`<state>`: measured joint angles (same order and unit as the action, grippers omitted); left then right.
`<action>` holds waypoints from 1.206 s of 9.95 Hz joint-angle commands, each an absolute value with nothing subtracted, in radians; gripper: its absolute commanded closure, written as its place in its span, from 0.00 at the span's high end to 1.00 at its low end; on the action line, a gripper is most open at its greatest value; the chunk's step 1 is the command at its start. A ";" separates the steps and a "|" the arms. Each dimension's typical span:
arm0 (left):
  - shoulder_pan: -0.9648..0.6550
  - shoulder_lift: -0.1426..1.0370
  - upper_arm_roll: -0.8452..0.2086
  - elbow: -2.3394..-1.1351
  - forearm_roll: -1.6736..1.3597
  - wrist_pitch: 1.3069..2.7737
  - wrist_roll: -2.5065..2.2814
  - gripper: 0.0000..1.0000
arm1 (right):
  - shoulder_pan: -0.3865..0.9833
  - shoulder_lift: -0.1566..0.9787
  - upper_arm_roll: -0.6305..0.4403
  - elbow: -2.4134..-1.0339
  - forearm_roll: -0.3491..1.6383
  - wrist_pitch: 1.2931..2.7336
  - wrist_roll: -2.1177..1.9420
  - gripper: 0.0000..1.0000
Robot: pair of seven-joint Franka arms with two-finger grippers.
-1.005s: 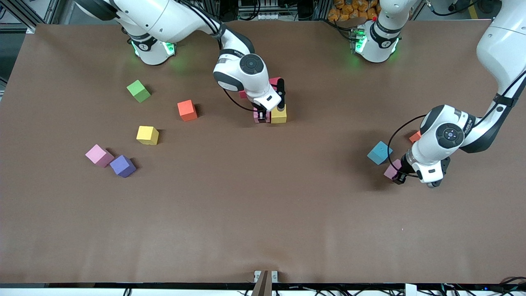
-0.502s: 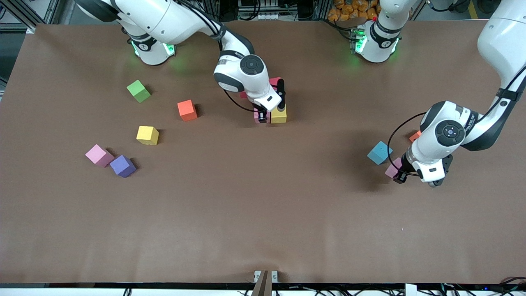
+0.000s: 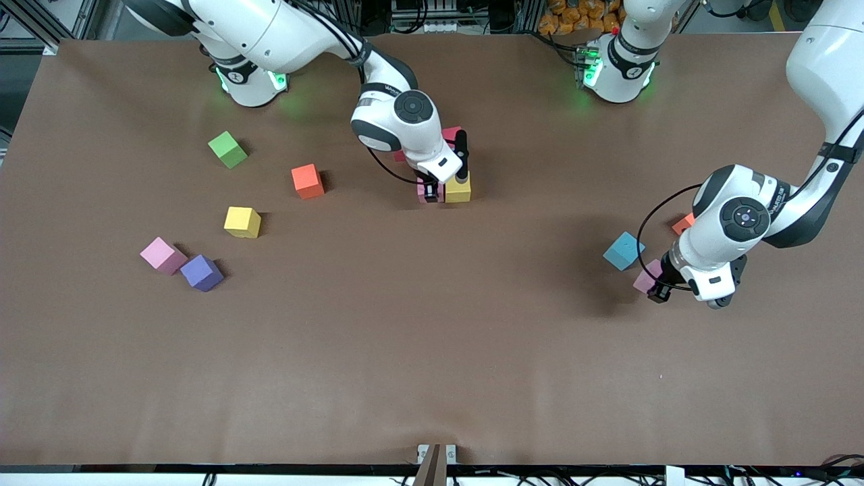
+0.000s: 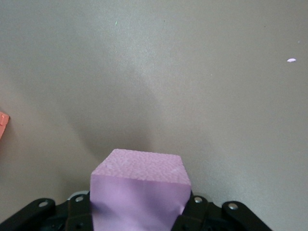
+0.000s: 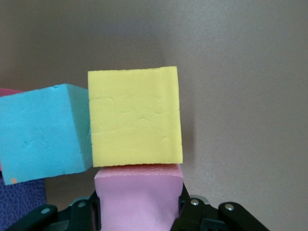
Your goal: Form number 2 with 11 blocks
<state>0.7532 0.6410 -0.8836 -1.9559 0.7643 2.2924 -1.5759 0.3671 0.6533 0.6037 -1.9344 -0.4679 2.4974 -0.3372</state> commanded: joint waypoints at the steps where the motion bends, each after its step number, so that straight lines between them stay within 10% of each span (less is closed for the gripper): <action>1: 0.758 0.618 -0.907 -1.959 0.723 2.261 -1.589 0.00 | 0.385 0.658 0.581 -1.933 -0.483 2.516 -0.311 0.64; 5: 0.759 0.615 -0.919 -1.945 0.700 2.226 -1.591 0.00 | 0.382 0.658 0.581 -1.933 -0.488 2.516 -0.311 0.94; 12: 0.756 0.606 -0.977 -1.948 0.696 2.175 -1.680 0.00 | 0.364 0.641 0.592 -1.945 -0.482 2.500 -0.313 1.00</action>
